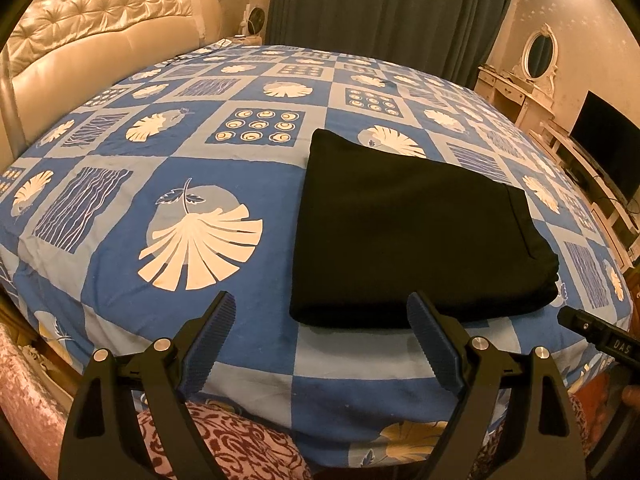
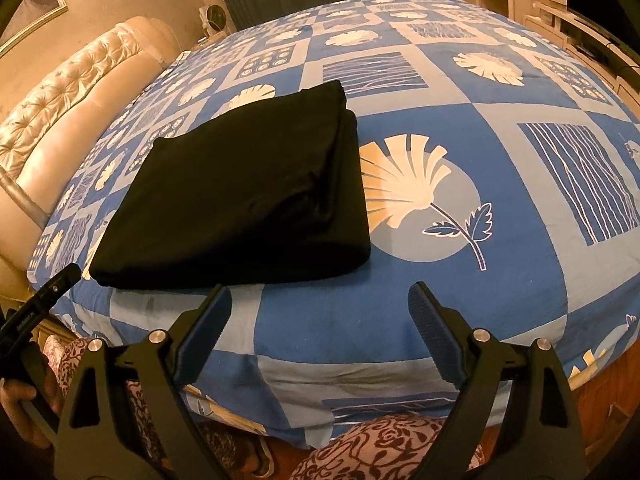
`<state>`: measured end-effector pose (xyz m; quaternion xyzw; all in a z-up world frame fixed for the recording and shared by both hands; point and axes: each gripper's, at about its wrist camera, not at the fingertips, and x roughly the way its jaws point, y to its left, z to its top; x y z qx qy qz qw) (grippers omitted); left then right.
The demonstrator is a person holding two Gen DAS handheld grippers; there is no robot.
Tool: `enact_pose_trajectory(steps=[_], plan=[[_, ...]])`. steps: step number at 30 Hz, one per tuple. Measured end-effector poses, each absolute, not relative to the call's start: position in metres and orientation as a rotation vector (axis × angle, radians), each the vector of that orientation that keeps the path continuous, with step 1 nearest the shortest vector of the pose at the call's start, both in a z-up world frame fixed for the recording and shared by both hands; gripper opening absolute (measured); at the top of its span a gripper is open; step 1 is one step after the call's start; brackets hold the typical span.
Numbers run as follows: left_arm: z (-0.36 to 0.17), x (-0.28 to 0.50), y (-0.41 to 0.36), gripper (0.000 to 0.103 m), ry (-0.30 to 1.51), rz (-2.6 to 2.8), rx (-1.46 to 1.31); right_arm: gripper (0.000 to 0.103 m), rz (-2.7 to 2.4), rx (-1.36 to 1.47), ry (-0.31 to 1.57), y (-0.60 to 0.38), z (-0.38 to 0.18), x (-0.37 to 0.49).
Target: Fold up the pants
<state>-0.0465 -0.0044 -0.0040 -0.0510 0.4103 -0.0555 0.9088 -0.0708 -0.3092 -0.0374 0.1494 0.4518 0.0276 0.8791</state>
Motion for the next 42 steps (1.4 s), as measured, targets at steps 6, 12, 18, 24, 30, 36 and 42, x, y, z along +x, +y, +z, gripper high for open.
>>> enact_pose_trajectory(steps=[6,12,18,24,30,36,42], plan=[[-0.002,-0.047,-0.008,0.086,0.842,-0.11,-0.081,0.09,0.063,0.312,0.95,-0.309,-0.037,-0.069],[0.002,-0.05,-0.015,0.086,0.823,-0.12,-0.037,0.09,0.065,0.312,0.953,-0.308,-0.038,-0.069],[0.003,-0.05,-0.02,0.086,0.815,-0.119,-0.011,0.09,0.065,0.312,0.955,-0.307,-0.039,-0.069],[0.004,-0.049,-0.02,0.086,0.817,-0.102,-0.008,0.09,0.066,0.313,0.955,-0.307,-0.039,-0.069],[0.008,-0.051,-0.023,0.086,0.806,-0.125,-0.018,0.09,0.067,0.313,0.956,-0.306,-0.039,-0.07],[0.008,-0.052,-0.03,0.086,0.816,-0.156,-0.028,0.09,0.066,0.313,0.956,-0.305,-0.039,-0.07],[0.013,-0.056,-0.039,0.086,0.789,-0.186,-0.003,0.09,0.068,0.313,0.958,-0.303,-0.04,-0.071]])
